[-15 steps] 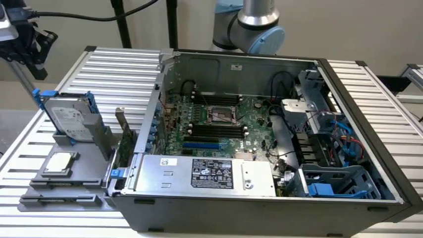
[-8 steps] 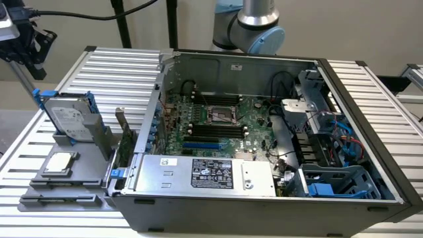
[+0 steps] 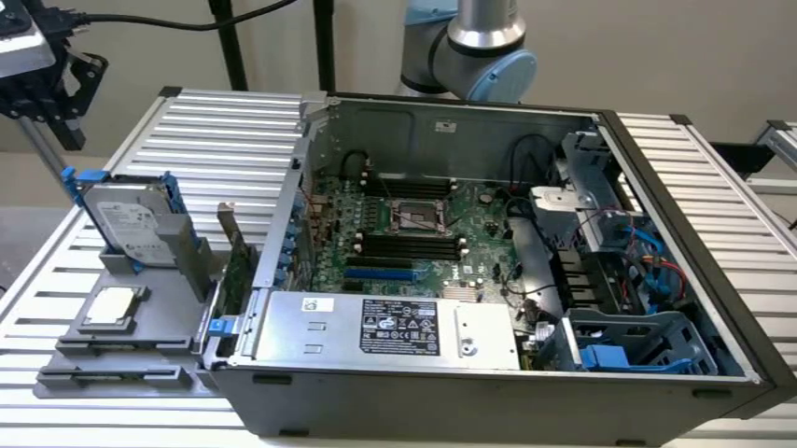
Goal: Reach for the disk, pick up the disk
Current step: 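Pick up the disk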
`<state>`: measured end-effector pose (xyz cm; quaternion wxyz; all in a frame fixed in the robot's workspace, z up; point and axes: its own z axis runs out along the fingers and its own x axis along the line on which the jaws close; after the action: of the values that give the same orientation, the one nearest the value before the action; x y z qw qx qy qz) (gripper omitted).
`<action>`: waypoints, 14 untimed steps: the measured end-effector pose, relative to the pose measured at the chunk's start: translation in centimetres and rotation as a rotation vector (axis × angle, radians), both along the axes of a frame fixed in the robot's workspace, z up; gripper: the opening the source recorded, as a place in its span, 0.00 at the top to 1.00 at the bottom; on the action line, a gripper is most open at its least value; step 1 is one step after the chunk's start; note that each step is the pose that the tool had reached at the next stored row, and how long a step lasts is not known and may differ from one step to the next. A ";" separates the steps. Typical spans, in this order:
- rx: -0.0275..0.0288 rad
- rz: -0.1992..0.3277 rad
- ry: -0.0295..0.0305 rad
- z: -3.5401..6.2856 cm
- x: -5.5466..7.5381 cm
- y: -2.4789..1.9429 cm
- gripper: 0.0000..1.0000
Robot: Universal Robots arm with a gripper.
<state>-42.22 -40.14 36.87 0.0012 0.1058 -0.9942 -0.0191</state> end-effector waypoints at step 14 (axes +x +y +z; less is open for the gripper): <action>0.0003 0.254 0.0000 0.00 0.0 0.00 0.89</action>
<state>-42.22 -40.14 36.87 0.0036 0.2311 -0.9727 -0.0189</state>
